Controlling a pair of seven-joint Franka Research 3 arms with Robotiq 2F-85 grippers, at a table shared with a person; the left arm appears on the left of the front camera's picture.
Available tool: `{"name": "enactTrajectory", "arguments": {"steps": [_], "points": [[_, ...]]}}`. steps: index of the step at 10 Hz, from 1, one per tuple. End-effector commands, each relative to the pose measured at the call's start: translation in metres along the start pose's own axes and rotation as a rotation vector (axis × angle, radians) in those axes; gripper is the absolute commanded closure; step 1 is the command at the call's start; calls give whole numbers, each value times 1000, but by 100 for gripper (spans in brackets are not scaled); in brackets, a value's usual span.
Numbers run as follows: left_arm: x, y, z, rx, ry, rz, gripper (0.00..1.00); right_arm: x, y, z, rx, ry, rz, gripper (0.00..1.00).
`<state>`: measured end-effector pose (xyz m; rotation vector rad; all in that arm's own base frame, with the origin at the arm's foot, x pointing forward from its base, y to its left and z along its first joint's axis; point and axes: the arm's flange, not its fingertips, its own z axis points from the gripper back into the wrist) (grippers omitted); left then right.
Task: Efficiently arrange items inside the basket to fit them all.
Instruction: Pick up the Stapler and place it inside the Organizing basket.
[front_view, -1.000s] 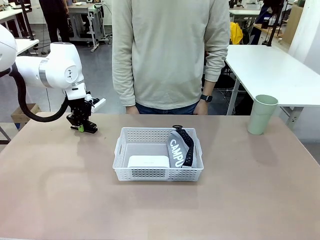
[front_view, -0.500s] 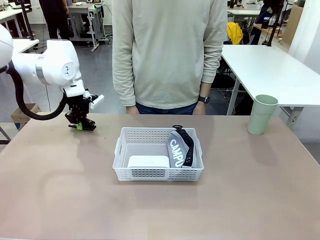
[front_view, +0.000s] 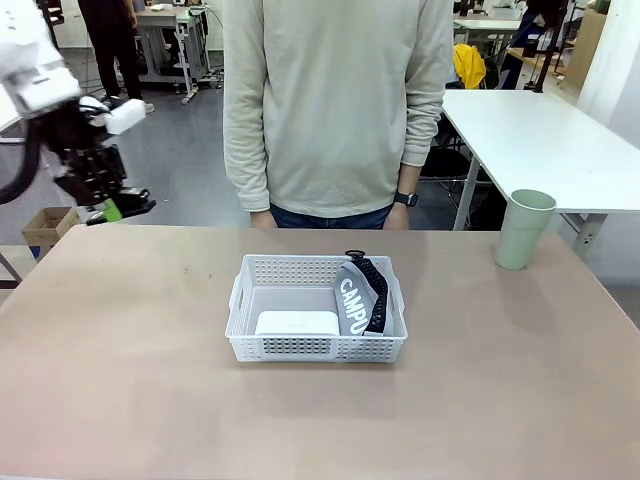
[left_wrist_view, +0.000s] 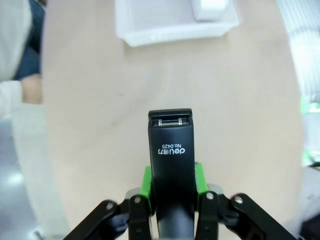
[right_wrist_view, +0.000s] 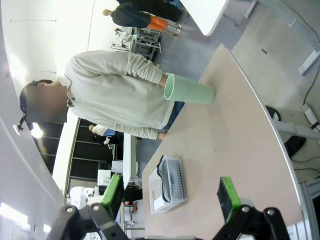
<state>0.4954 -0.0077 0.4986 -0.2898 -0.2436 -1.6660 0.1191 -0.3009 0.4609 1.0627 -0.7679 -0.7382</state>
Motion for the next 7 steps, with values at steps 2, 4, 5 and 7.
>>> {"name": "enactTrajectory", "arguments": {"steps": [2,4,5,7], "points": [[-32,-25,-14,120,-127,7,100,-2,-1,6,28,-22,25,0],[-9,-25,-4,34,-18,8,100,-2,-1,6,28,-22,25,0],[-9,-25,-4,34,-18,8,100,-2,-1,6,28,-22,25,0],[-12,-30,-11,54,-36,3,63,-2,-1,6,28,-22,25,0]]}}
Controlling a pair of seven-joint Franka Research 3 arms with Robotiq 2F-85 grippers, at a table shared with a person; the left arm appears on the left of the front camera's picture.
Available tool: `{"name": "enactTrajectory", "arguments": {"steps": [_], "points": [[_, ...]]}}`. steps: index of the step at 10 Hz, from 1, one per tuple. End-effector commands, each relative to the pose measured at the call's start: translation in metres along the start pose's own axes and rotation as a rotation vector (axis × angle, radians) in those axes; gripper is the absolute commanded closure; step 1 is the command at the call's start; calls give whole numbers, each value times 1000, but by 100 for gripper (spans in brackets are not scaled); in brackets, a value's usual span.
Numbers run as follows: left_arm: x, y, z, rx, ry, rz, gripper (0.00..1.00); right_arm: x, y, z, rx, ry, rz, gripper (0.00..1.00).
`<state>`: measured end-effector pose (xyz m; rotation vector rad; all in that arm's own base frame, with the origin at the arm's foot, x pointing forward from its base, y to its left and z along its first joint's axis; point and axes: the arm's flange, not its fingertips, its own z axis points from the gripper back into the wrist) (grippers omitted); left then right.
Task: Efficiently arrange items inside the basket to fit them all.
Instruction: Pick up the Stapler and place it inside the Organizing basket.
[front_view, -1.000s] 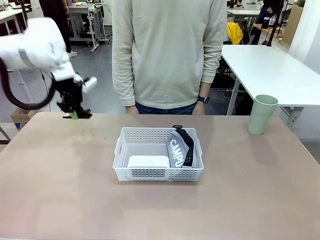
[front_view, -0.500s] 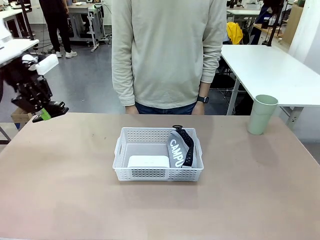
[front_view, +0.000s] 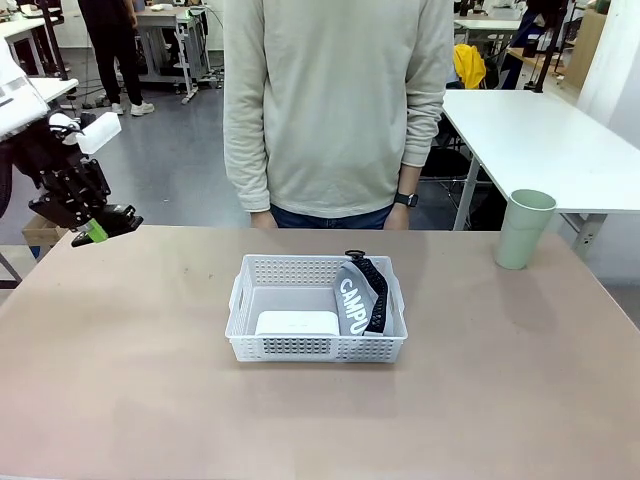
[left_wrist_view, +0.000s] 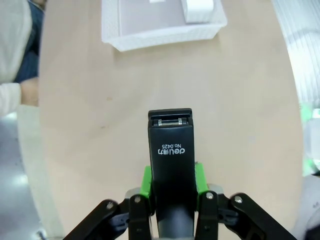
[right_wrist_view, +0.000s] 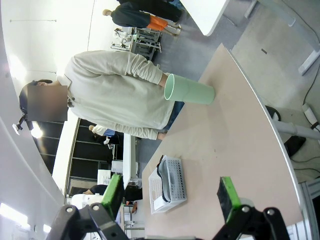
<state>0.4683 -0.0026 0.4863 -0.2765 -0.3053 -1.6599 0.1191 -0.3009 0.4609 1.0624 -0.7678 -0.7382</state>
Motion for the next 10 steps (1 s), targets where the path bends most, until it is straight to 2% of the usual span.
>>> {"name": "enactTrajectory", "arguments": {"steps": [1,2,4,6,8,9,10], "points": [[36,0,-15,37,62,41,63,-2,-1,6,28,-22,24,0],[86,8,-32,66,129,81,63,-2,-1,6,28,-22,24,0],[190,27,-76,88,279,7,63,-2,-1,6,28,-22,24,0],[254,52,-109,38,388,73,63,-2,-1,6,28,-22,24,0],[279,76,-137,17,434,193,63,-2,-1,6,28,-22,24,0],[277,76,-134,-41,339,67,63,-2,-1,6,28,-22,24,0],[276,47,-146,52,401,117,63,-2,-1,6,28,-22,24,0]]}}
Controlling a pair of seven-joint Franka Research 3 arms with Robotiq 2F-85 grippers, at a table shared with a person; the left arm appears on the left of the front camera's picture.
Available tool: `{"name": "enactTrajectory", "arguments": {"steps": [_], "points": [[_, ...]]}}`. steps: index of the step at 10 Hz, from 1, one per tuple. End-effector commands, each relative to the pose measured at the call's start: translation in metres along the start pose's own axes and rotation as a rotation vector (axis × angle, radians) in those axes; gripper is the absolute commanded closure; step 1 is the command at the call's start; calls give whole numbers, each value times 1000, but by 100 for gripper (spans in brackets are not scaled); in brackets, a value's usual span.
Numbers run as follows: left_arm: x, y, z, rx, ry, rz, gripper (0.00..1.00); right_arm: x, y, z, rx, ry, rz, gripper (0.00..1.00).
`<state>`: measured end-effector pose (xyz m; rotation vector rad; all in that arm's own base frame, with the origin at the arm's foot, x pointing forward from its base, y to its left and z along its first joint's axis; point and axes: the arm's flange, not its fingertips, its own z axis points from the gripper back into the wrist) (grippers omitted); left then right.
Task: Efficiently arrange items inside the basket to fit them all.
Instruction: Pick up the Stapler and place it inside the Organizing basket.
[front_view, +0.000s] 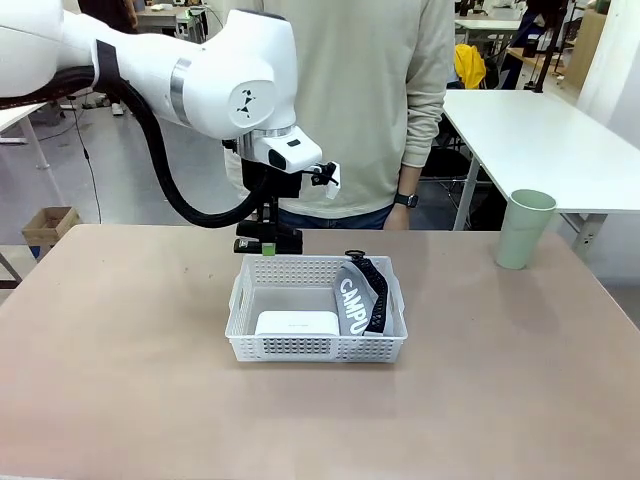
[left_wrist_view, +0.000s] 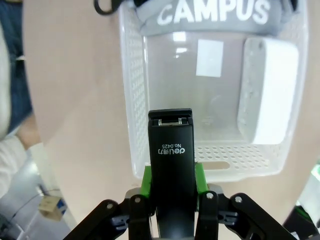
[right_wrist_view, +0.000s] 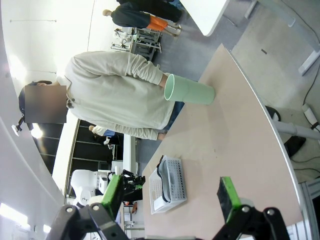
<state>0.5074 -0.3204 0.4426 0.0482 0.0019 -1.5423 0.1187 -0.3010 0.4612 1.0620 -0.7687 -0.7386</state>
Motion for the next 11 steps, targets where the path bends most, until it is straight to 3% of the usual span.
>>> {"name": "enactTrajectory", "arguments": {"steps": [1,2,4,5,6,8,11], "points": [[-6,-22,7,39,-1,-6,63,-2,-1,6,28,-21,24,0],[0,0,0,0,0,0,63,-2,-1,6,28,-21,24,0],[11,-11,-34,-2,-30,394,63,-2,-1,6,28,-21,24,0],[13,-24,-45,-28,-87,426,63,-2,-1,6,28,-21,24,0],[16,-37,-53,46,-105,537,63,-2,-1,6,28,-21,24,0],[17,-46,-55,61,-150,553,63,-2,-1,6,28,-21,24,0],[33,-37,-78,48,-94,474,63,-2,-1,6,28,-21,24,0]]}}
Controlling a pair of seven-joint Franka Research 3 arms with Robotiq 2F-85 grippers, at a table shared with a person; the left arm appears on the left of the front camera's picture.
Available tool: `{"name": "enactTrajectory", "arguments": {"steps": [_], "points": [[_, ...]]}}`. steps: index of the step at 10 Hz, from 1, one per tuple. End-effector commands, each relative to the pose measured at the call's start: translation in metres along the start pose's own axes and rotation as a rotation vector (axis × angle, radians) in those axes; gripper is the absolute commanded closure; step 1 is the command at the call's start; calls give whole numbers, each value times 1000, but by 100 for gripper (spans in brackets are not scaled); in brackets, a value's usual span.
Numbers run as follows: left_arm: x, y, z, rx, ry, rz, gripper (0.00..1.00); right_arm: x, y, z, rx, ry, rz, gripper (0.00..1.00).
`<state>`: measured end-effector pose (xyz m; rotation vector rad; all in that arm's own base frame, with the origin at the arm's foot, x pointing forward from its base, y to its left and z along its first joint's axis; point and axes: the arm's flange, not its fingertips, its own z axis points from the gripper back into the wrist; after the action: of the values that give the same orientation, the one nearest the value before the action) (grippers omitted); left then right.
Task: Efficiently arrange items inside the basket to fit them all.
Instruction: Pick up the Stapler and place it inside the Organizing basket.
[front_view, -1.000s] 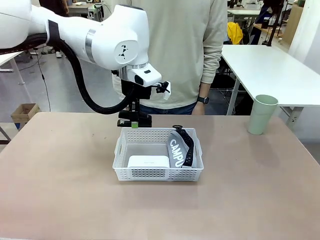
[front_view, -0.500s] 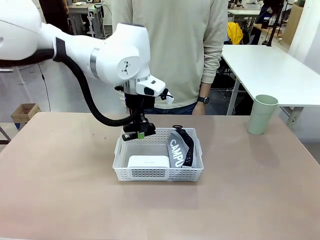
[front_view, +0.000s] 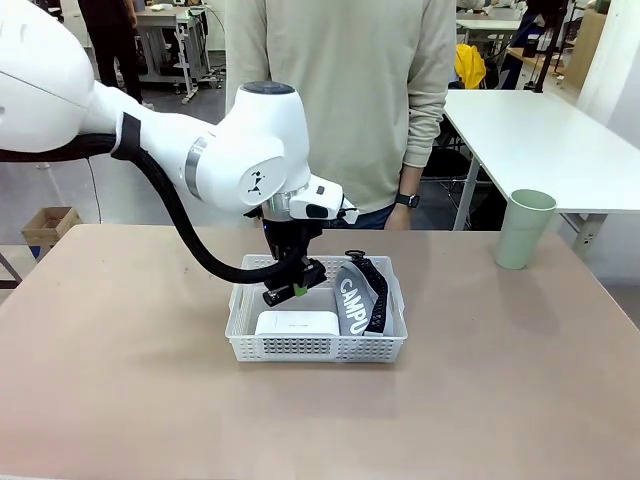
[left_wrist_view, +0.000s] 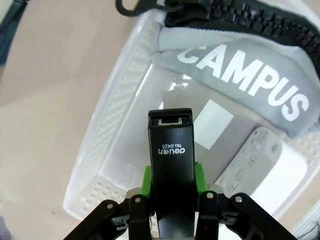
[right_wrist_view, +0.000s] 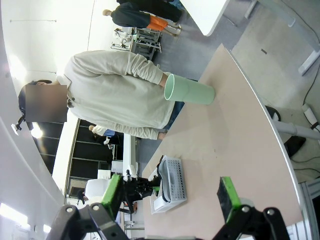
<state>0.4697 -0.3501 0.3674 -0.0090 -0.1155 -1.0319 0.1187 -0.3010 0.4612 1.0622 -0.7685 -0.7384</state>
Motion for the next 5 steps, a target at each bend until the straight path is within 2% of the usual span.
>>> {"name": "enactTrajectory", "arguments": {"steps": [1,4,5], "points": [[6,3,-9,3,11,-45,63,-1,-1,6,28,-21,24,0],[7,7,-8,-24,-8,-48,63,-1,-1,6,28,-21,24,0],[7,9,-8,-24,-13,-45,42,-1,-1,6,28,-21,24,0]]}}
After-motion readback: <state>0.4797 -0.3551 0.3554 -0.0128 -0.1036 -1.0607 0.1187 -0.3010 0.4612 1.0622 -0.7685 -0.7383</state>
